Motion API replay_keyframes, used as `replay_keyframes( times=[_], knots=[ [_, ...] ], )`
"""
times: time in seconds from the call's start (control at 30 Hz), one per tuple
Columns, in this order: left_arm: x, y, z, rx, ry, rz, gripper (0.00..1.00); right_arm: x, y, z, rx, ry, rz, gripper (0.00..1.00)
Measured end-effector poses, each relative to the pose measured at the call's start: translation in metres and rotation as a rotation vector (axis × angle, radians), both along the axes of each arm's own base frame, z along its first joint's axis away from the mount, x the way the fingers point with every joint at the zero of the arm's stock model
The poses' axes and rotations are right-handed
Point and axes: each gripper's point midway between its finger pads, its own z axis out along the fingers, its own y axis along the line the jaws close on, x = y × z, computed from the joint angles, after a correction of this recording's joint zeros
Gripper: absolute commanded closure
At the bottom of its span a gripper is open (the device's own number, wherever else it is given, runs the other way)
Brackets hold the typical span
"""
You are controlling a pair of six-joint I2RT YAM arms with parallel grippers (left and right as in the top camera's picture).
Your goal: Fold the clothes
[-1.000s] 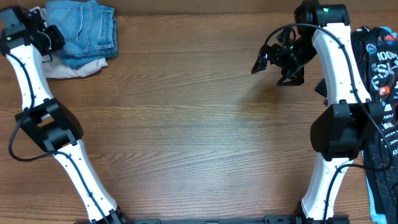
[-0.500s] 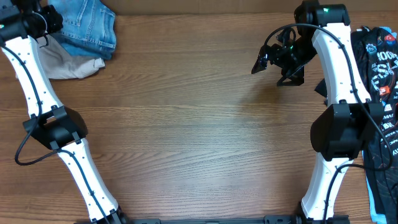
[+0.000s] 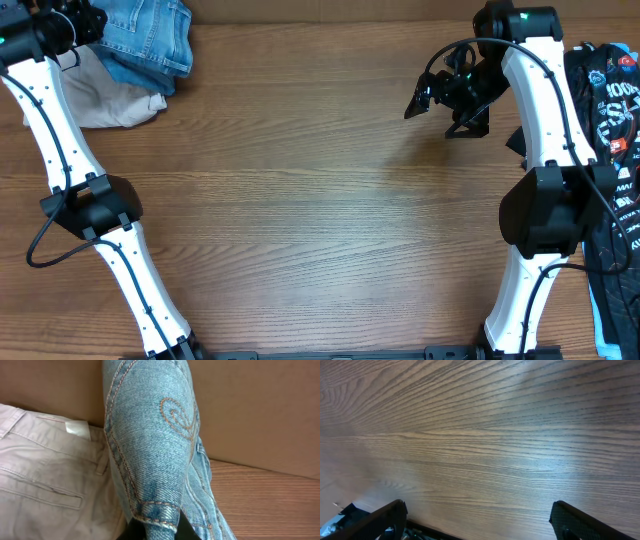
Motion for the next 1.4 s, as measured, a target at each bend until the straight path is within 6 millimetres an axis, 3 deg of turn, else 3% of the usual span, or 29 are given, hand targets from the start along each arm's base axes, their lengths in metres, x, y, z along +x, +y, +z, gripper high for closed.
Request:
replay_keyframes(
  times=[0.3, 0.7, 0.83, 1.4],
  knots=[
    [0.001, -0.005, 0.008, -0.002, -0.017, -0.015, 0.96, 0.000, 0.000, 0.000, 0.000, 0.000, 0.000, 0.04],
    [-0.011, -0.014, 0.073, 0.030, -0.125, -0.034, 0.96, 0.000, 0.000, 0.000, 0.000, 0.000, 0.000, 0.04],
    [-0.014, -0.016, 0.086, 0.041, -0.148, -0.034, 0.96, -0.001, 0.000, 0.000, 0.000, 0.005, 0.000, 0.04],
    [-0.022, -0.030, 0.077, 0.001, -0.102, -0.079, 0.96, -0.001, 0.000, 0.000, 0.000, 0.006, 0.000, 0.04]
  ],
)
